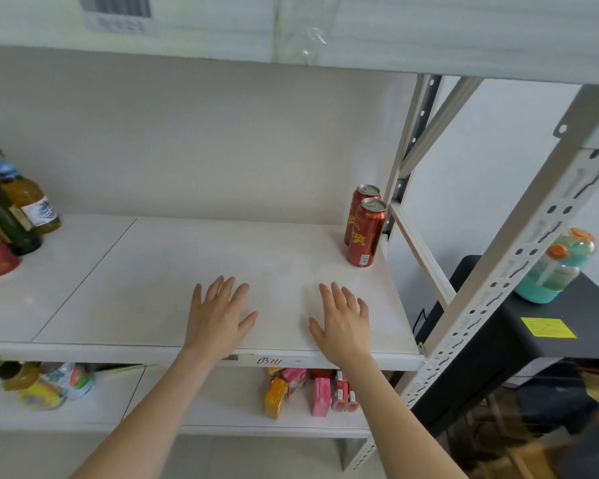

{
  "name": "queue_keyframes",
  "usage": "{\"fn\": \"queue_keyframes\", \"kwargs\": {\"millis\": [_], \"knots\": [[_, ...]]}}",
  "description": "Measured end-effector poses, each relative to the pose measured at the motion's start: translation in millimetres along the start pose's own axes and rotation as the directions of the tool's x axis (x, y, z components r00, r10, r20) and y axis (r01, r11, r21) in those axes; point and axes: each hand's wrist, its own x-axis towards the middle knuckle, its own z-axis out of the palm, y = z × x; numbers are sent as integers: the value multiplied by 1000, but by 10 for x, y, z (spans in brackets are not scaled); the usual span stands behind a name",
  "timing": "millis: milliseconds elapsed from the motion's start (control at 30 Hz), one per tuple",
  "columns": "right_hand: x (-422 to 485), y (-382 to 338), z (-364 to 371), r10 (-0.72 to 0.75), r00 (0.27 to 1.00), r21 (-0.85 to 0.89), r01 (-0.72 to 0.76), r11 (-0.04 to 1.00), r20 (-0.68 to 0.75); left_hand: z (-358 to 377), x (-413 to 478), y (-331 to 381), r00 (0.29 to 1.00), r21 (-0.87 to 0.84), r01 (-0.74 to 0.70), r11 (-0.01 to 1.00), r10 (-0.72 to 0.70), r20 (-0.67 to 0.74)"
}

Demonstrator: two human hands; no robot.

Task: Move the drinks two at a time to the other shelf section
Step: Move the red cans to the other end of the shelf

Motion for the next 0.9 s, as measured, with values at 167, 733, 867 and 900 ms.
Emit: {"fn": "queue_keyframes", "kwargs": {"millis": [167,733,867,900], "knots": [[-234,-589,0,-49,999,-35,49,998,2,-176,-441,-495,999,31,38,999,-37,-35],[-833,-3128,226,-195,981,-28,195,980,0,-755,-1814,-2611,989,79,132,988,-137,55],[-783,-3661,275,-243,970,-28,243,970,-9,-831,-1993,-3052,977,96,189,977,-197,78],[-759,-3800,308,-253,967,-27,252,967,-11,-848,-2029,-3167,975,102,202,974,-210,77]]}}
